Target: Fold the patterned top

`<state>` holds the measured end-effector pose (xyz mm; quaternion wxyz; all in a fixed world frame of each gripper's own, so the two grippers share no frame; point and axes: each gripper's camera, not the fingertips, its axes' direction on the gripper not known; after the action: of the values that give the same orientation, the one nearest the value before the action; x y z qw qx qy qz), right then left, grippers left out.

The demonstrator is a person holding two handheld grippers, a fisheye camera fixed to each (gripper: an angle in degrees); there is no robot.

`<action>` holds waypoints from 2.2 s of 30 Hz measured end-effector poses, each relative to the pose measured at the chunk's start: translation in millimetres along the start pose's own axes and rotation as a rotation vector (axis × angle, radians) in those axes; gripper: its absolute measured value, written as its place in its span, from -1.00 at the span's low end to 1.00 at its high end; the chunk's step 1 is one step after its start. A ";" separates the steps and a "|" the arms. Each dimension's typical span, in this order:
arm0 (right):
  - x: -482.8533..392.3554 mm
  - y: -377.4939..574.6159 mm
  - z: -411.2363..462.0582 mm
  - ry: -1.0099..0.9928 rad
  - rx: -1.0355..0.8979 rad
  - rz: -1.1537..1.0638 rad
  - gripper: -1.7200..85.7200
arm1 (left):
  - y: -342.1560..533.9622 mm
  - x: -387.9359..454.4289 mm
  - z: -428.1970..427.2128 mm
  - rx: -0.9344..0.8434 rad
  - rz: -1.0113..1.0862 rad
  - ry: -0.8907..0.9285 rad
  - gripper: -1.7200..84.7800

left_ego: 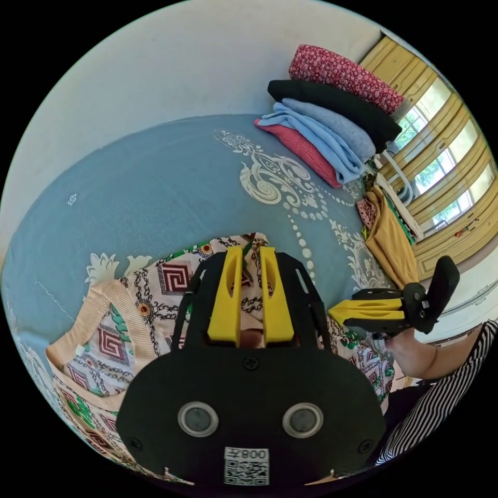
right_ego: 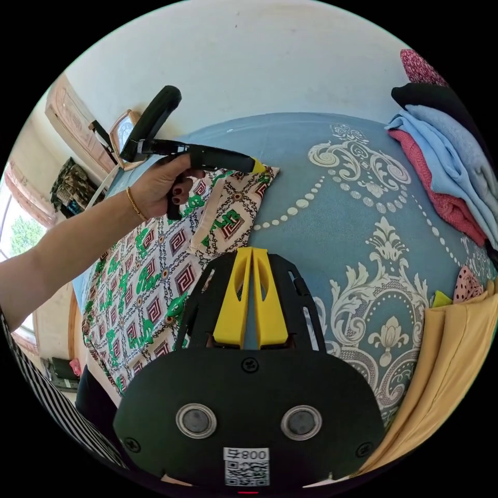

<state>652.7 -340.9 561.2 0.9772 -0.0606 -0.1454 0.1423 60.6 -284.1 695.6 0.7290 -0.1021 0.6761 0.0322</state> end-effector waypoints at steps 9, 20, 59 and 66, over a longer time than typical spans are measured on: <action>-46.2 -9.5 20.3 0.037 -0.039 -0.130 -0.96 | 45.8 15.9 -24.9 -0.005 0.036 0.008 -0.90; -67.8 -22.3 51.1 0.032 -0.074 -0.096 -0.96 | 124.3 32.8 -82.6 -0.098 0.050 -0.004 -0.92; -522.5 -197.0 311.4 -0.153 -0.372 -0.746 -0.79 | 537.8 12.0 -374.1 0.248 -0.560 -0.128 -0.90; -550.0 -194.4 354.0 0.014 -0.383 -0.791 -0.91 | 559.5 30.2 -390.4 0.253 -0.543 -0.188 -0.89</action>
<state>92.2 -661.4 781.9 0.9286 -0.1814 -0.1747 -0.2726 -422.7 184.7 581.4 0.7771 -0.1841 0.5524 -0.2388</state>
